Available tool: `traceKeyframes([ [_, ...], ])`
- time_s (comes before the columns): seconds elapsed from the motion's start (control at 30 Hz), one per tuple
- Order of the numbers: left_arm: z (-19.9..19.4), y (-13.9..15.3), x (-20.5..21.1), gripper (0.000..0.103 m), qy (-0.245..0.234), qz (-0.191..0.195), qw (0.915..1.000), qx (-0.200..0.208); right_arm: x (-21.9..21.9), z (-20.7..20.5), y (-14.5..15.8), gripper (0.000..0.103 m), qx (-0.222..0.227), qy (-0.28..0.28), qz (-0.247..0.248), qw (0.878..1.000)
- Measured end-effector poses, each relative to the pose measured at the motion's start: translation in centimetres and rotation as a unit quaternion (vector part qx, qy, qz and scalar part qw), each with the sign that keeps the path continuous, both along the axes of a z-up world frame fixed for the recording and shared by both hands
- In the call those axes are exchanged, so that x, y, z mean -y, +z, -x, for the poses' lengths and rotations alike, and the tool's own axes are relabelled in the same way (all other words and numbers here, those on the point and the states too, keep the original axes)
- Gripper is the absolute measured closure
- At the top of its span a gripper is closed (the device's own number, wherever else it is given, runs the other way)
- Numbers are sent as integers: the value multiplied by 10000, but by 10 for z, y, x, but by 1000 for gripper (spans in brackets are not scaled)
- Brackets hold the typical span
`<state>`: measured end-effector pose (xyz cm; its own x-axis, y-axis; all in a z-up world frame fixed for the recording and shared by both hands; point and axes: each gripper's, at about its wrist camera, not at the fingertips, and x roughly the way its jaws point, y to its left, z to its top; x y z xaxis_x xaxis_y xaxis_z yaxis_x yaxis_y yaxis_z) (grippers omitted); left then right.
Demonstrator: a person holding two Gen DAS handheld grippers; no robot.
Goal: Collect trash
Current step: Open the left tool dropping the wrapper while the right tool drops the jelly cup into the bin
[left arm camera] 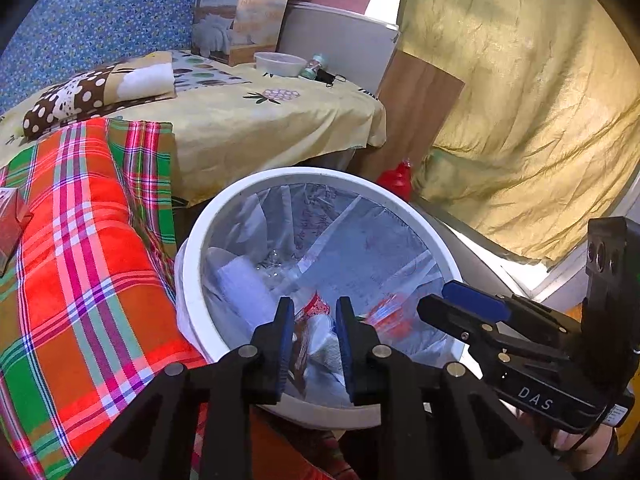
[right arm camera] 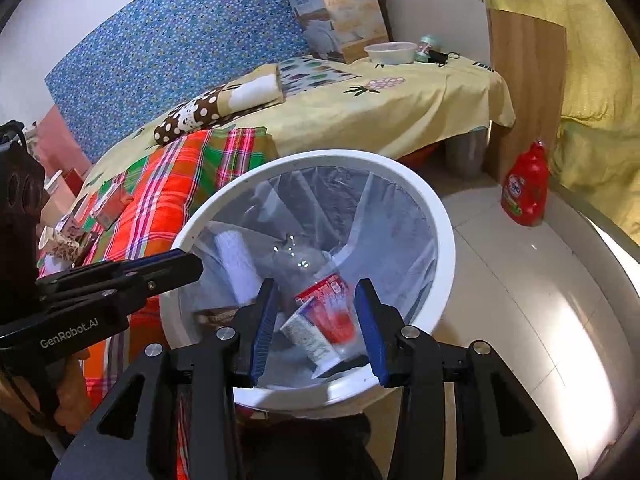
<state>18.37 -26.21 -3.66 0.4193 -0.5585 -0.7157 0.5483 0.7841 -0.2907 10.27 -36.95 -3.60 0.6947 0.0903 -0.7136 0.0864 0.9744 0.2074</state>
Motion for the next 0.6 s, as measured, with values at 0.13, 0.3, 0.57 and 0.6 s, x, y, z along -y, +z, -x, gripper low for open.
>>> traceKeyframes([
  [0.13, 3, 5, -5, 81, 27, 9, 10000, 76, -2, 2, 4, 60, 60, 6, 9, 10000],
  [0.3, 12, 13, -15, 81, 120, 57, 9998, 161, -8, 5, 9, 60, 145, 57, -71, 9999],
  [0.57, 32, 24, -47, 81, 396, 149, 9986, 330, -31, 8, 17, 60, 291, 375, -190, 9987],
  [0.6, 35, 26, -54, 81, 463, 159, 9982, 354, -34, 8, 18, 60, 301, 430, -196, 9984],
])
